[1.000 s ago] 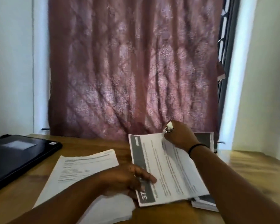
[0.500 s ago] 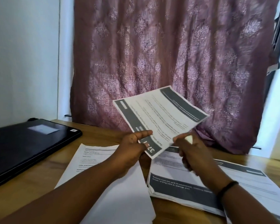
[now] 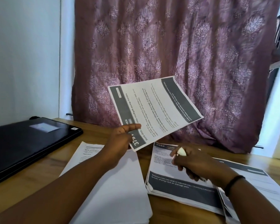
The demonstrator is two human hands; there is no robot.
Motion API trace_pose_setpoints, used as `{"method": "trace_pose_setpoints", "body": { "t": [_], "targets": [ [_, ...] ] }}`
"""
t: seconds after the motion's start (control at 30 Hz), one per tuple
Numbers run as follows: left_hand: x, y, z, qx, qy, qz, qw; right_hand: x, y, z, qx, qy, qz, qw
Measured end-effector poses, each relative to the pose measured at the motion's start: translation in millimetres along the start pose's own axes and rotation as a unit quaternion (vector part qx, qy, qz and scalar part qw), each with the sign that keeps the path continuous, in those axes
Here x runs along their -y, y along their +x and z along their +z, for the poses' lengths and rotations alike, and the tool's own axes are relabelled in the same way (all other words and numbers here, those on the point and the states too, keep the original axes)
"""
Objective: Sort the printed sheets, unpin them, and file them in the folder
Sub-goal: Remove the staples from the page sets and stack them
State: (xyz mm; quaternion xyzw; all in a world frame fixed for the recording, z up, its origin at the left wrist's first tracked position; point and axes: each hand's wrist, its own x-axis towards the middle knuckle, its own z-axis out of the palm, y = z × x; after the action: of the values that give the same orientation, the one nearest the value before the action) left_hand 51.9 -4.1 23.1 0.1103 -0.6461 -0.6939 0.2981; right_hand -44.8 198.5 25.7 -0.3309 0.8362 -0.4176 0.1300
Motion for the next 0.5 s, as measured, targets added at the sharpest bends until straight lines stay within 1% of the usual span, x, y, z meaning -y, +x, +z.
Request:
{"method": "trace_pose_setpoints", "body": {
  "t": [0.1, 0.17, 0.2, 0.27, 0.33, 0.37, 0.43, 0.5],
  "targets": [
    [-1.0, 2.7, -2.1, 0.003, -0.018, -0.002, 1.000, 1.4, -2.5, 0.6, 0.103, -0.052, 0.032, 0.993],
    [-1.4, 5.3, -4.0, 0.007, -0.012, -0.007, 1.000, 6.3, -4.0, 3.9, 0.162, -0.050, 0.041, 0.985],
    [-1.6, 7.1, -5.2, 0.009, -0.003, -0.012, 1.000, 8.5, -4.6, 4.7, 0.180, -0.042, 0.044, 0.982],
    [-2.0, 10.0, -8.1, 0.013, 0.012, -0.025, 1.000, 12.8, -7.4, 3.7, 0.186, -0.022, 0.041, 0.981],
    [-1.3, 11.6, -11.4, 0.032, 0.020, -0.037, 0.999, 16.7, -11.4, 2.6, 0.163, -0.009, 0.021, 0.986],
    [-0.6, 12.1, -13.3, 0.046, 0.024, -0.043, 0.998, 18.9, -13.6, 3.0, 0.139, -0.002, 0.004, 0.990],
    [1.8, 13.5, -16.7, 0.066, 0.038, -0.055, 0.996, 23.0, -16.5, 5.7, 0.062, 0.007, -0.047, 0.997],
    [4.2, 15.0, -18.4, 0.079, 0.060, -0.069, 0.993, 24.2, -16.1, 8.9, -0.032, -0.023, -0.111, 0.993]
  ]
}}
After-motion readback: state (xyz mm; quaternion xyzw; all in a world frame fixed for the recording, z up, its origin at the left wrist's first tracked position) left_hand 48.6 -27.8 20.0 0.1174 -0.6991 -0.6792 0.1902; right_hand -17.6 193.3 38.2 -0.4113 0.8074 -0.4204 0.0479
